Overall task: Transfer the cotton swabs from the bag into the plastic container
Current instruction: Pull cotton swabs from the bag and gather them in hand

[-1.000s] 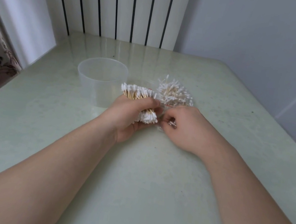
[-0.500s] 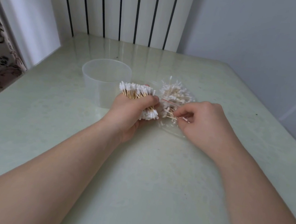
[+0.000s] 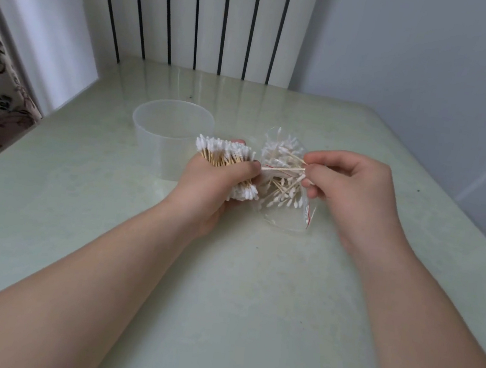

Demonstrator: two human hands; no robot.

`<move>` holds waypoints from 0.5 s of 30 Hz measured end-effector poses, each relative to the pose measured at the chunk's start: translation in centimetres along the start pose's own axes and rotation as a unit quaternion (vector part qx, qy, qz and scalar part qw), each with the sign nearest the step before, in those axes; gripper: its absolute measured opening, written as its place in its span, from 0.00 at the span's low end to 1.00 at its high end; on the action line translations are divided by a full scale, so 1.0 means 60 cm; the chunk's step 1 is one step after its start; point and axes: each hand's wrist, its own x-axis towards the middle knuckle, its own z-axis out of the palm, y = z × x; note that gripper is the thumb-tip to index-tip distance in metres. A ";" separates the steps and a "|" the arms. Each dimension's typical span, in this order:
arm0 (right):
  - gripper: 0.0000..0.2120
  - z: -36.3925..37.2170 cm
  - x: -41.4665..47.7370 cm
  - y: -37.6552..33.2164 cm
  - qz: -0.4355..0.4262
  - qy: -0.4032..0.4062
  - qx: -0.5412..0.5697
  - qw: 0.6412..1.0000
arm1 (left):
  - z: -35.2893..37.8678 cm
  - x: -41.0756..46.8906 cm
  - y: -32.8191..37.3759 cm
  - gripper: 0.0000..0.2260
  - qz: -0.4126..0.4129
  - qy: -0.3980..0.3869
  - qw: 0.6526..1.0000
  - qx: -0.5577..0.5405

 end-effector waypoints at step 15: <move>0.06 0.036 -0.006 0.004 0.078 -0.011 0.239 0.968 | 0.004 -0.007 -0.008 0.11 -0.032 -0.114 0.993 0.000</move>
